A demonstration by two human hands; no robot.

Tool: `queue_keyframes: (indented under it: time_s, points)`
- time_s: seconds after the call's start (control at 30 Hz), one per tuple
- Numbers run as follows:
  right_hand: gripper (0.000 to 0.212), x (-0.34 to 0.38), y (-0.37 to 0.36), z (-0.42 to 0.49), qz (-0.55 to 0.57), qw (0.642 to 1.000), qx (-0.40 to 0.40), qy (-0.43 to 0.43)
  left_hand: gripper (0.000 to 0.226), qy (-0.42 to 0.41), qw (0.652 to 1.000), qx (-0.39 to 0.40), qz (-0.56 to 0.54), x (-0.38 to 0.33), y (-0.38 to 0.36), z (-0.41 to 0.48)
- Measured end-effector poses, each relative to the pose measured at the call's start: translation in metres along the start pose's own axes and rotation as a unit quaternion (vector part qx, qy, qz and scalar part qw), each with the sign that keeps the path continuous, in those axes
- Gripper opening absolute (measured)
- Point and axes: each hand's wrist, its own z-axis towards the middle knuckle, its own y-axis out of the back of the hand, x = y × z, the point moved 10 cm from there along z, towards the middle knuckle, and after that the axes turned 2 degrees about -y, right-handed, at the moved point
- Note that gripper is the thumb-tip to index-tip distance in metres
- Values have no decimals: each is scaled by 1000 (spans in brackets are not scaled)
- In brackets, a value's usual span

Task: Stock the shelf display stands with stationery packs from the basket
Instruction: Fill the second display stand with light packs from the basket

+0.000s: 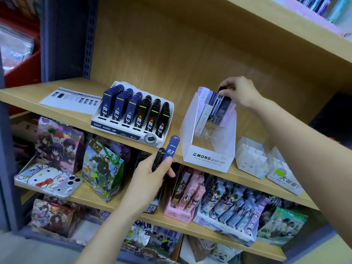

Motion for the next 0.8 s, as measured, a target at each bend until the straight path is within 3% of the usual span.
queue_keyframes:
  time_s: [0.2,0.37,0.63,0.8]
  points:
    - [14,-3,3,-1,40,998,-45,-8,23,-1,1000,-2,-2,0,-2,3]
    - [16,-9,-3,7,39,999,3,-31,21,3,1000,0,7,1,-6,5]
    - [15,-1,-9,8,-17,999,47,9,30,0,1000,3,24,-4,-13,19]
    - [22,-1,-9,2,-48,998,-32,18,21,-4,1000,13,-19,-15,-18,29]
